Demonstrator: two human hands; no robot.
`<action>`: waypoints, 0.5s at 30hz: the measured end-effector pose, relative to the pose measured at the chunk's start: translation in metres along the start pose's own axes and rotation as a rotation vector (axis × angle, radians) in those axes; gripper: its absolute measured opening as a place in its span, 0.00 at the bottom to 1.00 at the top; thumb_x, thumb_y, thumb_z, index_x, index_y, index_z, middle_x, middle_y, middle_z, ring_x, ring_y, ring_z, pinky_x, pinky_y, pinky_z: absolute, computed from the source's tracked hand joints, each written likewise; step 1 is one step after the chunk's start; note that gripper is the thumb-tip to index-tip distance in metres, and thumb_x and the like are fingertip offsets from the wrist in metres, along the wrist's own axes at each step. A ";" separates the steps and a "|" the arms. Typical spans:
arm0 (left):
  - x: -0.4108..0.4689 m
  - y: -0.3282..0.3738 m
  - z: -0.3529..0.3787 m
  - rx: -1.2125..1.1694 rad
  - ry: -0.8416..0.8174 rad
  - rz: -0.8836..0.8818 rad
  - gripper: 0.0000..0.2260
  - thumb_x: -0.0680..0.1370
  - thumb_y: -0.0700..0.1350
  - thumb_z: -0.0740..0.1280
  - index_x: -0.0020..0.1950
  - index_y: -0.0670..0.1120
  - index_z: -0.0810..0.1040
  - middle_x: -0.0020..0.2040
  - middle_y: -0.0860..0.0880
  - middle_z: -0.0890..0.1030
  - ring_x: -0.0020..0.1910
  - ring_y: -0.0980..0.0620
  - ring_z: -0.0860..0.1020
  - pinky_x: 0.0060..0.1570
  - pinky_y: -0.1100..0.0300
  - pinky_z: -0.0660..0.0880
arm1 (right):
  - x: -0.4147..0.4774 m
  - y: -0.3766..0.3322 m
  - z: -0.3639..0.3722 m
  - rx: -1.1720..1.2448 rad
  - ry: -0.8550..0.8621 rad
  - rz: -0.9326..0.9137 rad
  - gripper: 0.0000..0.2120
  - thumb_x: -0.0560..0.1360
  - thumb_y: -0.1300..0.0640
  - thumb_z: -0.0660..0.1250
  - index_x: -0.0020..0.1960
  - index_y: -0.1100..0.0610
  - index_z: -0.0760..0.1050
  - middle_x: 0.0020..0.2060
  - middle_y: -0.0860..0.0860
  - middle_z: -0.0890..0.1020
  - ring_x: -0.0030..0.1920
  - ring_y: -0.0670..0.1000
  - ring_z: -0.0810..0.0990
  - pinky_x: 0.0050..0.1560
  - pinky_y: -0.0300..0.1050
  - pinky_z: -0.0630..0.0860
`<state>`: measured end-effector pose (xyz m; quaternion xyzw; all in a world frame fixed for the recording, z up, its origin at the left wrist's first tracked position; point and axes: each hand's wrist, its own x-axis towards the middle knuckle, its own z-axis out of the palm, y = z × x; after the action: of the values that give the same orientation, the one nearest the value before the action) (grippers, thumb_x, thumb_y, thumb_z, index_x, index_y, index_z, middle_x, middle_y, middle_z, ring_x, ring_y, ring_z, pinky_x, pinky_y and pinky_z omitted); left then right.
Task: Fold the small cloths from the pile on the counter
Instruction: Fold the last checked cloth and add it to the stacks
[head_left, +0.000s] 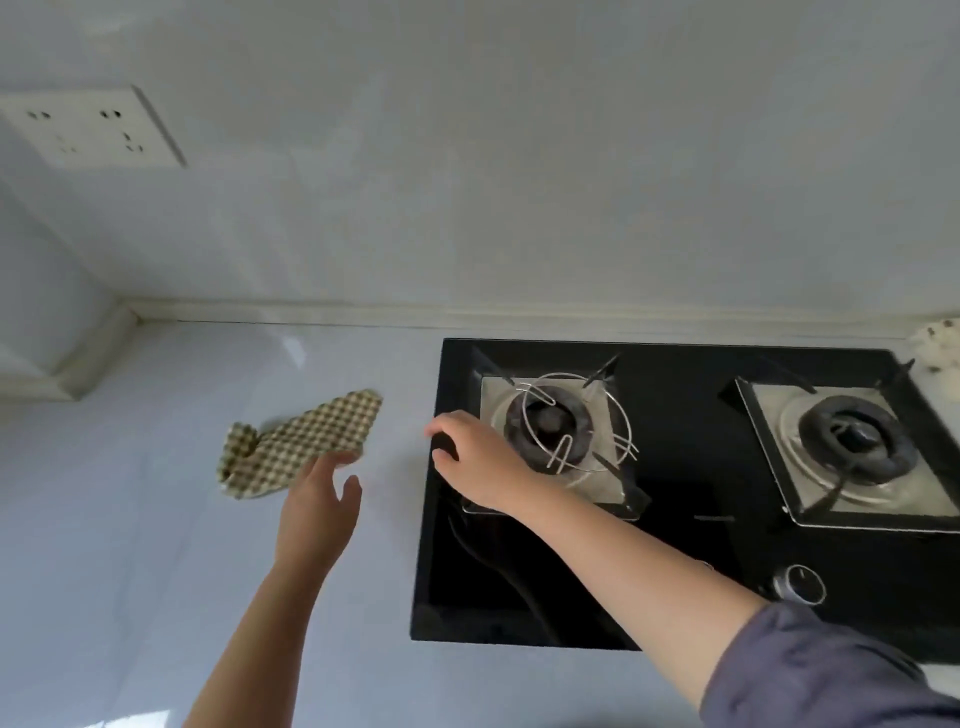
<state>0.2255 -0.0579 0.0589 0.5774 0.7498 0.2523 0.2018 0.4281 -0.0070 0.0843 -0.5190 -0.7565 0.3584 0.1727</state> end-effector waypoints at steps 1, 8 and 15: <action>0.010 -0.020 -0.010 0.016 -0.006 0.004 0.12 0.76 0.37 0.67 0.58 0.44 0.78 0.57 0.46 0.79 0.56 0.44 0.77 0.53 0.52 0.73 | 0.012 -0.010 0.017 -0.014 -0.020 0.028 0.16 0.79 0.59 0.60 0.66 0.56 0.72 0.65 0.51 0.74 0.64 0.50 0.72 0.64 0.43 0.68; 0.075 -0.105 -0.029 0.442 -0.237 0.119 0.20 0.75 0.44 0.68 0.66 0.47 0.73 0.64 0.44 0.73 0.60 0.40 0.74 0.56 0.47 0.71 | 0.071 -0.041 0.106 -0.083 -0.229 0.247 0.17 0.79 0.57 0.60 0.67 0.56 0.70 0.66 0.53 0.71 0.65 0.53 0.71 0.64 0.49 0.71; 0.096 -0.093 -0.047 0.218 -0.188 -0.029 0.10 0.77 0.40 0.58 0.56 0.44 0.75 0.51 0.47 0.78 0.52 0.44 0.76 0.52 0.54 0.69 | 0.069 -0.042 0.113 0.175 -0.047 0.453 0.15 0.78 0.61 0.61 0.65 0.57 0.73 0.63 0.53 0.77 0.61 0.50 0.76 0.60 0.44 0.73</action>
<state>0.1022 0.0089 0.0386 0.6062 0.7588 0.1112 0.2108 0.3010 0.0058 0.0295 -0.6501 -0.5906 0.4641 0.1144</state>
